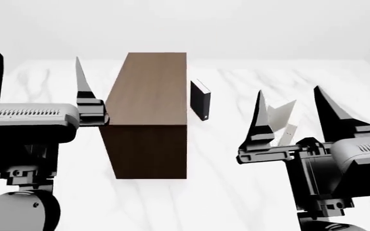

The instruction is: Pick up the book on the right and place it under the cabinet shelf.

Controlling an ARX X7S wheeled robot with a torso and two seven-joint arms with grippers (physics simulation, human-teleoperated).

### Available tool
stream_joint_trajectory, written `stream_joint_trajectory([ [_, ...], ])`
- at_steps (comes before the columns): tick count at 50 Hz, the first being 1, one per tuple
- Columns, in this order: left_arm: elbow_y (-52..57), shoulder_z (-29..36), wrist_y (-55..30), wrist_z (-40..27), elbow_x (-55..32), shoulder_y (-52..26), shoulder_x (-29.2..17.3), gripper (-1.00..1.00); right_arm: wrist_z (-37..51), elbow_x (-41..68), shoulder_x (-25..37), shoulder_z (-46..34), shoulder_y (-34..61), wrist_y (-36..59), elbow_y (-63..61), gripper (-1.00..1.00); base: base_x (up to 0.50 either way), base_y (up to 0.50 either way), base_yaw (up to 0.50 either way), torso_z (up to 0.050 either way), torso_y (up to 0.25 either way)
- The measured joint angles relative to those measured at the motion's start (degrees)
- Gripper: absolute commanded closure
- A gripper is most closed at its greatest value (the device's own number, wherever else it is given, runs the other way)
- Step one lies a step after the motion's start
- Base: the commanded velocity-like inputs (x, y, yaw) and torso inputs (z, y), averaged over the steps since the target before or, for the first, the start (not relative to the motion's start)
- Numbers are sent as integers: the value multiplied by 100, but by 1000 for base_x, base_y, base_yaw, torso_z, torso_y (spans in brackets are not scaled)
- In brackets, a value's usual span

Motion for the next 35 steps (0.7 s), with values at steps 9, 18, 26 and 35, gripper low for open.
stream_joint_trajectory([
  [9, 36, -25, -77, -1, -53, -35, -26, -100, 29, -12, 48, -76, 4, 8, 26, -100, 500, 0, 0, 0, 0],
  [18, 57, -80, -123, -5, -136, -59, -33, -100, 65, 10, 68, -113, 13, 25, 60, -100, 500, 0, 0, 0, 2],
  [26, 72, -124, -158, -19, -202, -44, -36, -100, 90, 120, 55, -77, 23, 63, 77, -100, 500, 0, 0, 0, 1],
  [35, 81, -114, -171, -29, -220, 5, -88, -100, 162, 383, 7, 69, 102, 305, 75, -100, 56, 0, 0, 0, -26],
])
